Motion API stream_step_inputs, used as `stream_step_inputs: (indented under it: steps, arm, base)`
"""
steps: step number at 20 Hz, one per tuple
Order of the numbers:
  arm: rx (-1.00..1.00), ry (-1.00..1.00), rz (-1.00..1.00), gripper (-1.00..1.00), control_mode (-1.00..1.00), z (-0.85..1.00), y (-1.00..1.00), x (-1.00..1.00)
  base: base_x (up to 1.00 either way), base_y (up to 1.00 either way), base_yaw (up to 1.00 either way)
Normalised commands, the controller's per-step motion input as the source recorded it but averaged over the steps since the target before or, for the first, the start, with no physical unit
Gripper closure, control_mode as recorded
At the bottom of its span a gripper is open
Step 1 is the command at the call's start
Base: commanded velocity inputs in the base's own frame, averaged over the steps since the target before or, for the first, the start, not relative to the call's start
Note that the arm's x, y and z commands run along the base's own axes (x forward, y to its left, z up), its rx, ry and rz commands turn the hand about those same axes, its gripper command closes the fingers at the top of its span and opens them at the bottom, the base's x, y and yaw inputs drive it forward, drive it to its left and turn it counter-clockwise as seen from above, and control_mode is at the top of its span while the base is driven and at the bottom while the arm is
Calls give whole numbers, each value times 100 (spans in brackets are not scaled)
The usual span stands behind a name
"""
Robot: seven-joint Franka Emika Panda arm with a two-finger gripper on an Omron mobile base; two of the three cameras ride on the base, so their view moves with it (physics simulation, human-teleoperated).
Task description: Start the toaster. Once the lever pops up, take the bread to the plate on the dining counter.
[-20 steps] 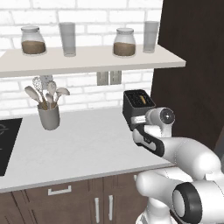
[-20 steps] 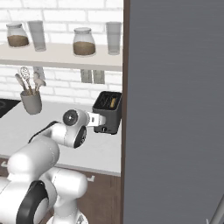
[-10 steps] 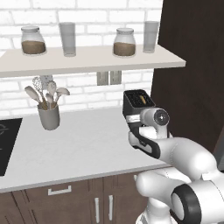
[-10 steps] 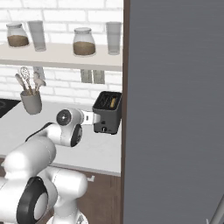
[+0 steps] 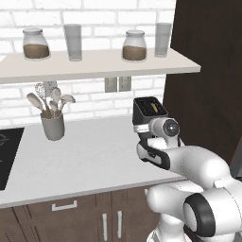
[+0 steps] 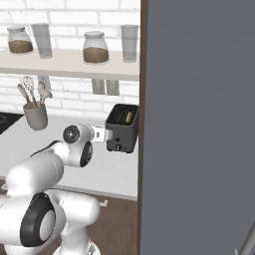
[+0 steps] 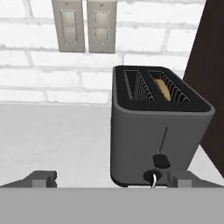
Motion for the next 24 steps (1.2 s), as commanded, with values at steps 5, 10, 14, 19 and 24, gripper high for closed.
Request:
stream_step_inputs:
  steps: [5,10,14,19,24]
  arm:
    - [0,-1,0,-100,-100,-42,0,0]
    - [-1,0,0,-100,-100,-47,0,0]
    - [-2,0,0,-100,-100,-47,0,0]
    - [-1,0,0,-100,-100,-28,2,0]
    - [4,-8,-1,-100,-100,-4,-26,-19]
  base:
    - [0,0,0]
    - [0,0,0]
    - [0,0,0]
    - [0,0,0]
    - [0,0,0]
